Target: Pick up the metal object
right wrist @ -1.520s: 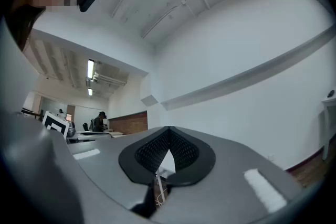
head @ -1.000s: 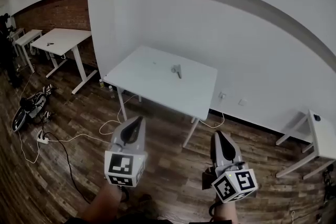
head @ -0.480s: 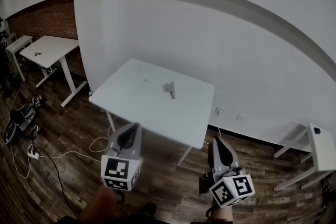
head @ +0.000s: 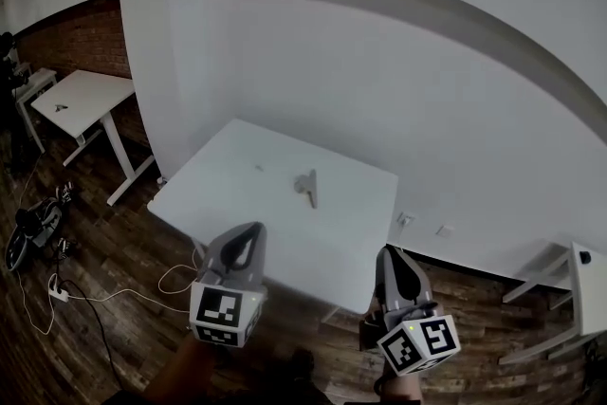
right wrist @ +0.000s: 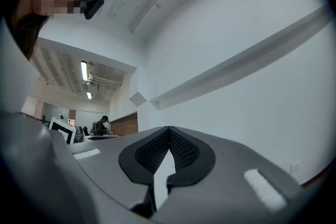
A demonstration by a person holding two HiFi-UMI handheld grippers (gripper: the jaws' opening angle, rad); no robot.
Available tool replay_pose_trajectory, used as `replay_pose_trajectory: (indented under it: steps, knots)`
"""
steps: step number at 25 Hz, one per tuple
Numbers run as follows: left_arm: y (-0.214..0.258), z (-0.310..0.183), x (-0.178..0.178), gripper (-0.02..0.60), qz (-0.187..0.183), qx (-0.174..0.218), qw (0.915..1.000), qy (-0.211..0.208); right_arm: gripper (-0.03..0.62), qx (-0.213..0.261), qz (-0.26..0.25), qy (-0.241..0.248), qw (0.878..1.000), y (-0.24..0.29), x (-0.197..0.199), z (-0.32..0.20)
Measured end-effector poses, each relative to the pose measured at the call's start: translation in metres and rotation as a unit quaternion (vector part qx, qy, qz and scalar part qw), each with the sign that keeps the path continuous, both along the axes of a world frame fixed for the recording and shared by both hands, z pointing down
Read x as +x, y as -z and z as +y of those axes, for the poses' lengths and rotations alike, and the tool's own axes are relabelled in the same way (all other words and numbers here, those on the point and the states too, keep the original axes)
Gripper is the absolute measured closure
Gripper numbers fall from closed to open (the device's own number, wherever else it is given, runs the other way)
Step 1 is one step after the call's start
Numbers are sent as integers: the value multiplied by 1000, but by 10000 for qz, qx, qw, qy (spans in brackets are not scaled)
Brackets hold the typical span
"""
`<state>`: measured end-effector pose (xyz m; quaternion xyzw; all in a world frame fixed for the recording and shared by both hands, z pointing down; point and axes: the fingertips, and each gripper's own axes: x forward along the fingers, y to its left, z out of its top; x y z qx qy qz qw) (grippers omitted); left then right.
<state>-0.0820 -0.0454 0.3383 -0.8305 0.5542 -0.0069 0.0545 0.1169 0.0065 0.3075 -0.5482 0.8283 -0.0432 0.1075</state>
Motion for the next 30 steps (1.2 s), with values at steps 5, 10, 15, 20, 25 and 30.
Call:
replay_pose_trajectory:
  steps: [5, 10, 15, 20, 25, 30]
  knots:
    - [-8, -58, 17, 581, 8, -50, 9998, 215, 582, -32, -7, 205, 9998, -5, 19, -66]
    - [-1, -103, 28, 581, 110, -63, 9990, 434, 582, 3, 42, 470, 9989, -5, 26, -128]
    - [-6, -138, 35, 581, 68, -60, 9982, 590, 582, -50, 34, 652, 9979, -12, 34, -175]
    - [-27, -174, 30, 581, -342, -286, 9972, 606, 582, -275, -47, 738, 9969, -24, 30, -210]
    - [-31, -214, 39, 581, -117, -321, 9991, 248, 582, -273, -53, 515, 9983, -24, 32, -246]
    - [-30, -250, 46, 581, -137, -294, 9995, 13, 582, -270, -66, 348, 9990, -27, 31, -274]
